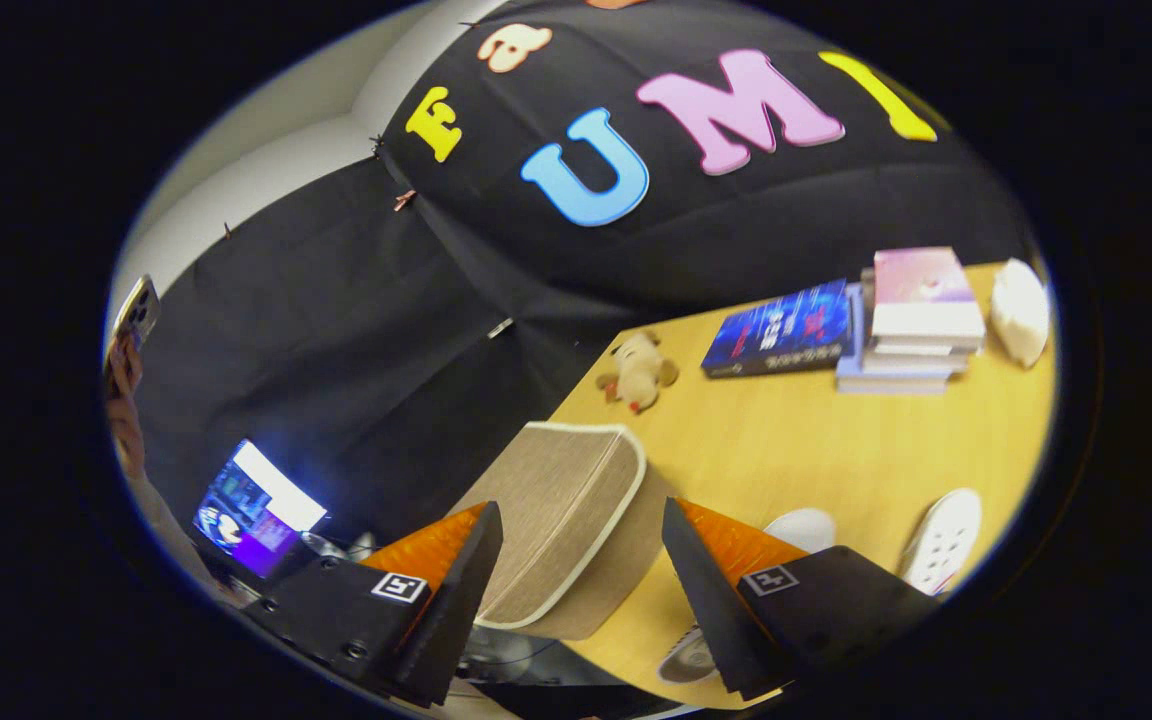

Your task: Open the storage box then place both shoes into the box .Put the left shoe in first, then the right shoe, with the right side of both shoes facing outward in a uniform manner.

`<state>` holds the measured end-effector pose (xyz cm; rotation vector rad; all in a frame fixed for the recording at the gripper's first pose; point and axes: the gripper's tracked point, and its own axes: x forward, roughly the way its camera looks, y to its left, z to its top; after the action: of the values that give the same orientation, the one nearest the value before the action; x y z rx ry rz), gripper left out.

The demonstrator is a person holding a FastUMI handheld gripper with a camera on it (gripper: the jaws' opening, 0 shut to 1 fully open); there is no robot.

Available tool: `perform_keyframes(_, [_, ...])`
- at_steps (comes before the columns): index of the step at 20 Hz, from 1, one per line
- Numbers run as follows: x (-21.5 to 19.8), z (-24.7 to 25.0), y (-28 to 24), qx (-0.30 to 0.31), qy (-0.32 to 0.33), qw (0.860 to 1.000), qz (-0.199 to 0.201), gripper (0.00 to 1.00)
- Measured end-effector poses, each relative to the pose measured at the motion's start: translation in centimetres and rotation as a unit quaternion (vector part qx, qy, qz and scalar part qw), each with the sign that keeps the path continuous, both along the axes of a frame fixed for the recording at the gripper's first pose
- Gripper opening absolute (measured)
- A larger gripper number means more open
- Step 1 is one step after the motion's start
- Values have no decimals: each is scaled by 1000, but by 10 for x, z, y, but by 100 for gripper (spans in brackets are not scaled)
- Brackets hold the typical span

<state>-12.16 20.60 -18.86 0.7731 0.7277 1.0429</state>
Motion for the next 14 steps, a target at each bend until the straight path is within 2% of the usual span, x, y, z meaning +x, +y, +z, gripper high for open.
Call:
perform_keyframes(2, [-12, -20, 12, 37, 50, 997, 36, 98])
perform_keyframes(5, [-18, -50, 39, 66, 120, 986, 91, 98])
perform_keyframes(9, [-38, -63, 63, 133, 214, 955, 155, 98])
perform_keyframes(14, [-45, -74, 89, 174, 282, 927, 178, 97])
